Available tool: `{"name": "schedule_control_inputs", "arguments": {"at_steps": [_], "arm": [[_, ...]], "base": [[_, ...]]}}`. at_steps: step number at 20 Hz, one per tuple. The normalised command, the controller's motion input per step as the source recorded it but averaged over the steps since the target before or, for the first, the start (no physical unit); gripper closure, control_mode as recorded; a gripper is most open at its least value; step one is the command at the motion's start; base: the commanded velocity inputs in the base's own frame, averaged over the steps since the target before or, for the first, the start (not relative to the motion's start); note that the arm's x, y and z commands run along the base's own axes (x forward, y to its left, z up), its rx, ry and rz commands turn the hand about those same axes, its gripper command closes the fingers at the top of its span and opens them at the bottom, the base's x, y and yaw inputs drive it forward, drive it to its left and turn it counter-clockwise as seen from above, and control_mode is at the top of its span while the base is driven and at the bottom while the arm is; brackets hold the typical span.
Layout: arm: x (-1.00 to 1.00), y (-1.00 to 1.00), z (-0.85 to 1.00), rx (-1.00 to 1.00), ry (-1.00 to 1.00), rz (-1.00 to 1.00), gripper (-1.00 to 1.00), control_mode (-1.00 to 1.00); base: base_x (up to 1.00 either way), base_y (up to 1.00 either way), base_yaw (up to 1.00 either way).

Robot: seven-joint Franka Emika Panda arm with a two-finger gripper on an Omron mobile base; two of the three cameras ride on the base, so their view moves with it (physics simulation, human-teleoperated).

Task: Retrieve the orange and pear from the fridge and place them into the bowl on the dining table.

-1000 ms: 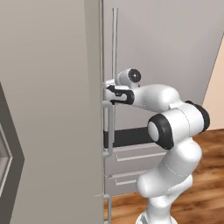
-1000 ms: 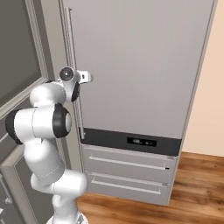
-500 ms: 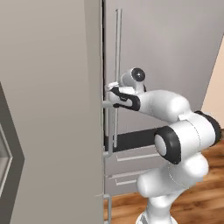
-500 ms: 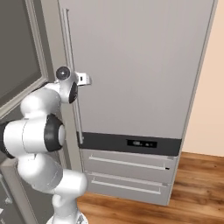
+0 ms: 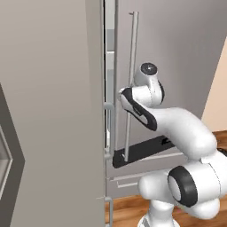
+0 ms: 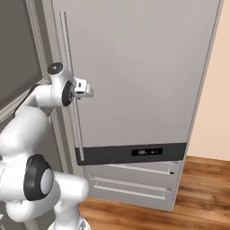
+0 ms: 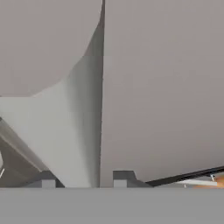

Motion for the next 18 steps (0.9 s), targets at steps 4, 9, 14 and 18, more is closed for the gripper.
{"name": "schedule_control_inputs", "arguments": {"at_steps": [4,9,14,18], "arm": [[-1.0,-0.68,0.51,0.0,0.04,-0.14,1.0,-1.0],[-1.0,-0.8,0.19,0.0,-0.08,-0.13,1.0,-1.0],[-1.0,-0.77,0.18,0.03,-0.04,-0.08,1.0,-1.0],[-1.0,-0.96,0.23,0.07,-0.02,-0.01,1.0,-1.0]], "base": [[0.0,0.0,0.0],[0.0,0.0,0.0],[0.0,0.0,0.0],[0.0,0.0,0.0]]}}
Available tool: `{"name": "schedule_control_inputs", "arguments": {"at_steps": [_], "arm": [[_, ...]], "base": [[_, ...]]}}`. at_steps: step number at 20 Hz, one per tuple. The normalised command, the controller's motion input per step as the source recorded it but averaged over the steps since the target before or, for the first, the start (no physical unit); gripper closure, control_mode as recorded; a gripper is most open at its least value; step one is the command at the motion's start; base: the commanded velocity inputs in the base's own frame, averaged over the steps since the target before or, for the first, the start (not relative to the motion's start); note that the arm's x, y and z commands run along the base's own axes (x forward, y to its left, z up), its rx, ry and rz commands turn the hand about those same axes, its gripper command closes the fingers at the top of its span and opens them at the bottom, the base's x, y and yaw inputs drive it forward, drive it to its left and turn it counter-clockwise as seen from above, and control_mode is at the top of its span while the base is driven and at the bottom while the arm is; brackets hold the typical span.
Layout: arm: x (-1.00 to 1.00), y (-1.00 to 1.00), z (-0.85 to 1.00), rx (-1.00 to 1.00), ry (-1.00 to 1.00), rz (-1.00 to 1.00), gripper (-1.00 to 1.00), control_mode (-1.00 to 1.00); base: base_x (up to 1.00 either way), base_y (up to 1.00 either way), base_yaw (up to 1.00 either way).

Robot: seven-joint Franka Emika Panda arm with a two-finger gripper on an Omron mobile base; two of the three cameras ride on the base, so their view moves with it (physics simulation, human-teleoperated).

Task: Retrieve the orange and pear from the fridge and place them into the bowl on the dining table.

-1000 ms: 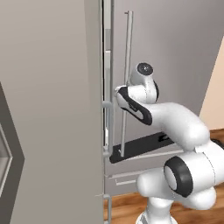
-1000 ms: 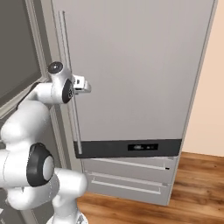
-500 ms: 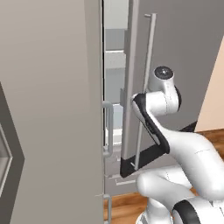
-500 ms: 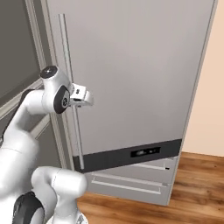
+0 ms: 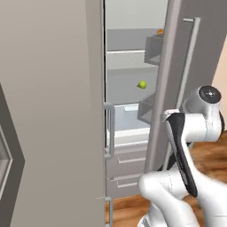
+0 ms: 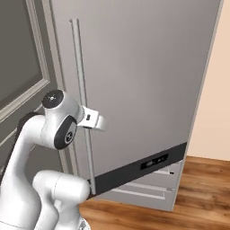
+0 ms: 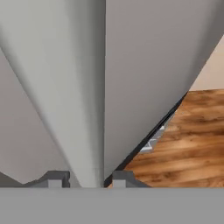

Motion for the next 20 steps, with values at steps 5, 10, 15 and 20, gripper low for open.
{"name": "schedule_control_inputs", "arguments": {"at_steps": [5,10,15,20], "arm": [[-1.0,-1.0,0.26,0.09,-0.02,0.0,1.0,-1.0],[-1.0,-1.0,0.35,0.08,0.0,0.0,1.0,-1.0],[-1.0,-0.76,0.78,0.02,0.01,-0.01,-1.0,-1.0],[-0.98,0.21,0.99,-0.15,0.11,-0.08,-1.0,-1.0]], "base": [[0.0,0.0,0.0],[0.0,0.0,0.0],[0.0,0.0,0.0],[0.0,0.0,0.0]]}}
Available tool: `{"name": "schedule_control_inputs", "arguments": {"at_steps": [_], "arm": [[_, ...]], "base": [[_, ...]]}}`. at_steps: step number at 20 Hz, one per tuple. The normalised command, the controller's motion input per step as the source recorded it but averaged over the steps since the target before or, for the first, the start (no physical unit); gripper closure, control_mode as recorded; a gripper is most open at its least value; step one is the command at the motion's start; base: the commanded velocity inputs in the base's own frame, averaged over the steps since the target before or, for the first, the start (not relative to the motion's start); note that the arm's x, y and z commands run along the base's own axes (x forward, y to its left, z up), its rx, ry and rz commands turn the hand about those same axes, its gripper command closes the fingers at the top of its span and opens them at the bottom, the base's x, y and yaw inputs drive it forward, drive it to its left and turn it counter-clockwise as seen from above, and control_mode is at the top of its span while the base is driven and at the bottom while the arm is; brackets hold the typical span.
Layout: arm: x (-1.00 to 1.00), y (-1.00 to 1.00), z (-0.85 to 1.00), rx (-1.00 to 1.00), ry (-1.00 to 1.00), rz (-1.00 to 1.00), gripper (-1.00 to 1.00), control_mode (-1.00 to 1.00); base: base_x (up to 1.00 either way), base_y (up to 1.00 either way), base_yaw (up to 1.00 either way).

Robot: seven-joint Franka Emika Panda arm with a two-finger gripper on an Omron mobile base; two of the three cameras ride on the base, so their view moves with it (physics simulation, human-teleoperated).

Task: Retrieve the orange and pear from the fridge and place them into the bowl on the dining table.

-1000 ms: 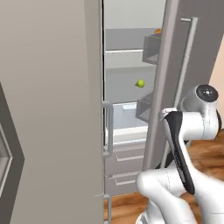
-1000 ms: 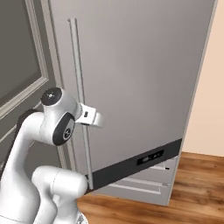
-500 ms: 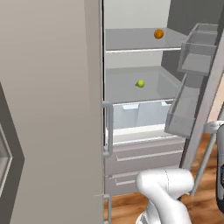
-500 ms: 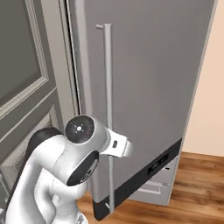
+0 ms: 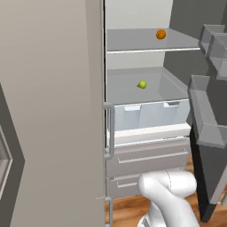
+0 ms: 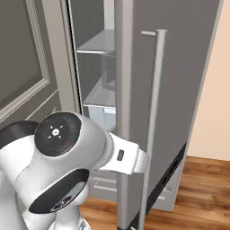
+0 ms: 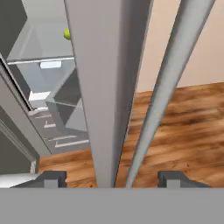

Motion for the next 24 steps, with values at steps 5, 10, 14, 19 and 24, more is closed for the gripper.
{"name": "schedule_control_inputs", "arguments": {"at_steps": [5,10,14,19,24], "arm": [[-0.47,0.99,0.82,-0.39,0.17,-0.02,-1.0,-1.0],[0.22,0.7,0.11,-0.25,0.02,0.0,-1.0,-1.0],[0.48,-0.21,0.26,0.0,0.11,0.0,-1.0,-1.0],[0.84,-0.3,-0.06,0.01,0.03,0.09,-1.0,-1.0],[0.85,-0.06,-0.26,0.01,-0.08,0.08,-1.0,-1.0]], "base": [[0.0,0.0,0.0],[0.0,0.0,0.0],[0.0,0.0,0.0],[0.0,0.0,0.0],[0.0,0.0,0.0]]}}
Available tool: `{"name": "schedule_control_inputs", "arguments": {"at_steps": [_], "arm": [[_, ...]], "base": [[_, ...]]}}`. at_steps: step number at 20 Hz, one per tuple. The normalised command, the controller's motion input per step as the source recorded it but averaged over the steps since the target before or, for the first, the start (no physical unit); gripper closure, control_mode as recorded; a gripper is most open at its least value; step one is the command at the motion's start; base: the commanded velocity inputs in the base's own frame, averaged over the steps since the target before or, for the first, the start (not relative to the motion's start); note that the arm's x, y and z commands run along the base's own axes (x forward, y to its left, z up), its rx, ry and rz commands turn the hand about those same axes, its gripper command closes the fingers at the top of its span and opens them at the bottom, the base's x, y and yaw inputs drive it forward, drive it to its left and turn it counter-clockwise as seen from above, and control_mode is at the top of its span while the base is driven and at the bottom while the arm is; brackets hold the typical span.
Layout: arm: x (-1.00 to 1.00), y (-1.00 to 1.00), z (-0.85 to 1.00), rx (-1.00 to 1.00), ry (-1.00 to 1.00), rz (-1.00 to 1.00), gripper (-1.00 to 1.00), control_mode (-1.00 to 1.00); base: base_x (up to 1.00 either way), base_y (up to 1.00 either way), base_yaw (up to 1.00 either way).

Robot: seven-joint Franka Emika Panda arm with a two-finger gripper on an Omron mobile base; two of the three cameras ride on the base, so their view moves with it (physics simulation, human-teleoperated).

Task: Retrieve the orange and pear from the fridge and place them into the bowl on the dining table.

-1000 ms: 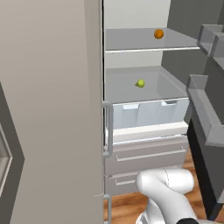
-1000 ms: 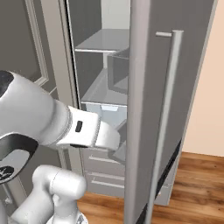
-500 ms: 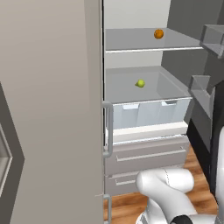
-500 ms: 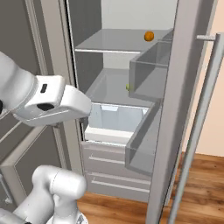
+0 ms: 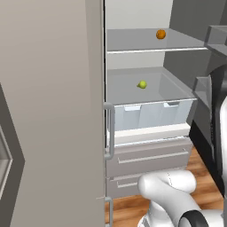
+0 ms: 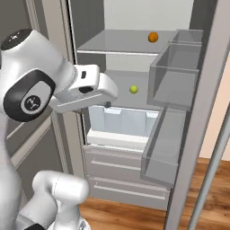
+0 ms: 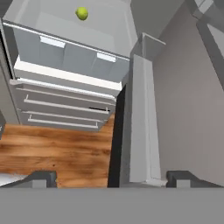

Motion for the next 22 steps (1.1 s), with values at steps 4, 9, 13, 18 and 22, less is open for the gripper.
{"name": "schedule_control_inputs", "arguments": {"at_steps": [4,9,13,18,22], "arm": [[0.61,0.0,-0.16,0.0,-0.13,0.08,-1.0,-1.0],[0.15,-0.12,0.0,-0.06,-0.09,0.0,-1.0,-1.0],[0.38,-0.11,0.0,-0.07,-0.01,0.0,-1.0,-1.0],[0.41,-0.08,0.21,-0.19,0.07,0.0,-1.0,-1.0],[0.16,-0.24,0.33,-0.27,0.12,0.0,-1.0,-1.0]], "base": [[0.0,0.0,0.0],[0.0,0.0,0.0],[0.0,0.0,0.0],[0.0,0.0,0.0],[0.0,0.0,0.0]]}}
